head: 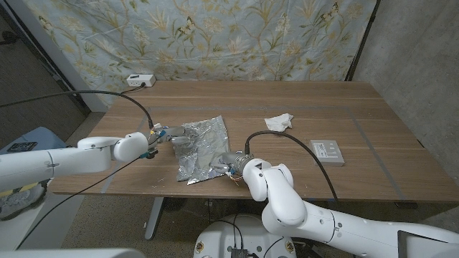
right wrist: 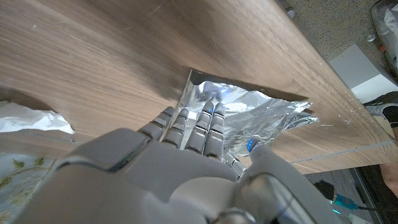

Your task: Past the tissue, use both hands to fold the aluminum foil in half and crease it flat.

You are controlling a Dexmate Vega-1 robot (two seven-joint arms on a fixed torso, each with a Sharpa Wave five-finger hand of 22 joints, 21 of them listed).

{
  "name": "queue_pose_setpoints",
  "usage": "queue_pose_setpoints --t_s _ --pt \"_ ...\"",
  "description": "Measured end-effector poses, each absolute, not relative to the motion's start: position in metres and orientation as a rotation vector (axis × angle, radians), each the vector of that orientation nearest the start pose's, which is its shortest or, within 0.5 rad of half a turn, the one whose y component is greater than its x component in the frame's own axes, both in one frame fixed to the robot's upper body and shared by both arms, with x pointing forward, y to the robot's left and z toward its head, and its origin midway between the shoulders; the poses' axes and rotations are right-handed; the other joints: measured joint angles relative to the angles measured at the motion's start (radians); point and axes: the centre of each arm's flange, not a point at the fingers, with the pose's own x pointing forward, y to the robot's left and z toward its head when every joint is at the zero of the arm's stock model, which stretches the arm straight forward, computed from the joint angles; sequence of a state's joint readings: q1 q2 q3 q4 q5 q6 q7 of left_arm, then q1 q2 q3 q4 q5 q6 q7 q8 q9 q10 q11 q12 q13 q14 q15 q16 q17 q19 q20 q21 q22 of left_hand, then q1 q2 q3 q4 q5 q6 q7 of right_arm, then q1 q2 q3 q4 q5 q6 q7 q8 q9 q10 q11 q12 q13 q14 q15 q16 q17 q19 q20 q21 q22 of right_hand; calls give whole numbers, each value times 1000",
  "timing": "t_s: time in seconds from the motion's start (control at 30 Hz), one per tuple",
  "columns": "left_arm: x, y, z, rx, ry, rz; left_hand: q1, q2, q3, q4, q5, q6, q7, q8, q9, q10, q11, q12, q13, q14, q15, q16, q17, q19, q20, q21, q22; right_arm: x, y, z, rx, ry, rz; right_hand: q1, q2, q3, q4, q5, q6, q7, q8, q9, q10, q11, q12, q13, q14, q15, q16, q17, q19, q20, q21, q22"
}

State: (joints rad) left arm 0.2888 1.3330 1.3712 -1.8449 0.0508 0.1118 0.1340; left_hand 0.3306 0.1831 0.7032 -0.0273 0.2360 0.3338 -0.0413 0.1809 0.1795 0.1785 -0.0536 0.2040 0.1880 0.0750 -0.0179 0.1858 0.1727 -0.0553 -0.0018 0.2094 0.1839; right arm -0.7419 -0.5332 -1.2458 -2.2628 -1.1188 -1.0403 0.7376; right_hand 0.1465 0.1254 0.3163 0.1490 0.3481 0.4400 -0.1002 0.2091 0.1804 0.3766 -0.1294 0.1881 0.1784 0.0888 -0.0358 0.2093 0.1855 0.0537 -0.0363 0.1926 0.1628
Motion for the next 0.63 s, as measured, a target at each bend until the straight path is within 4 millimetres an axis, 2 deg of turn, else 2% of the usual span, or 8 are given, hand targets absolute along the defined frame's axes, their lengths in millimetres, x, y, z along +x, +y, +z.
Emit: queue_pose_setpoints --t_s 0.23,0.27,0.37,0.43,0.63 --pt "582 322 -48 1506 -357 -255 0 0 0 0 0 0 0 0 0 0 0 0 0 2 2 0 0 0 0 0 0 433 10 -94 -1571 -273 401 0 0 6 0 0 21 -6 0 0 14 -3 5 1 10 0 0 0 10 1 0 0" --pt "582 322 -48 1505 -358 -255 0 0 0 0 0 0 0 0 0 0 0 0 0 2 2 0 0 0 0 0 0 432 10 -89 -1568 -287 397 2 2 6 0 0 22 -6 6 0 14 -3 5 1 10 0 0 0 10 1 0 0" --pt "582 324 -47 1506 -357 -253 0 0 -3 3 0 0 0 0 0 0 0 0 0 6 6 0 0 0 0 0 0 431 10 -88 -1572 -292 397 4 4 6 0 0 27 -2 6 0 18 1 5 1 14 -4 0 0 10 0 0 0" --pt "582 323 -47 1505 -359 -252 0 0 -4 4 0 0 0 0 0 0 0 0 0 6 6 0 0 0 0 0 0 430 9 -80 -1561 -310 384 4 4 6 0 0 27 -2 6 0 25 -3 5 1 20 -1 0 0 19 -1 0 0" --pt "583 322 -44 1501 -362 -248 0 0 -4 4 0 0 0 1 1 0 0 0 0 6 6 0 0 4 4 0 0 435 1 -67 -1519 -330 345 4 4 10 -4 0 31 5 6 0 24 4 5 1 21 0 0 0 19 -1 0 0"
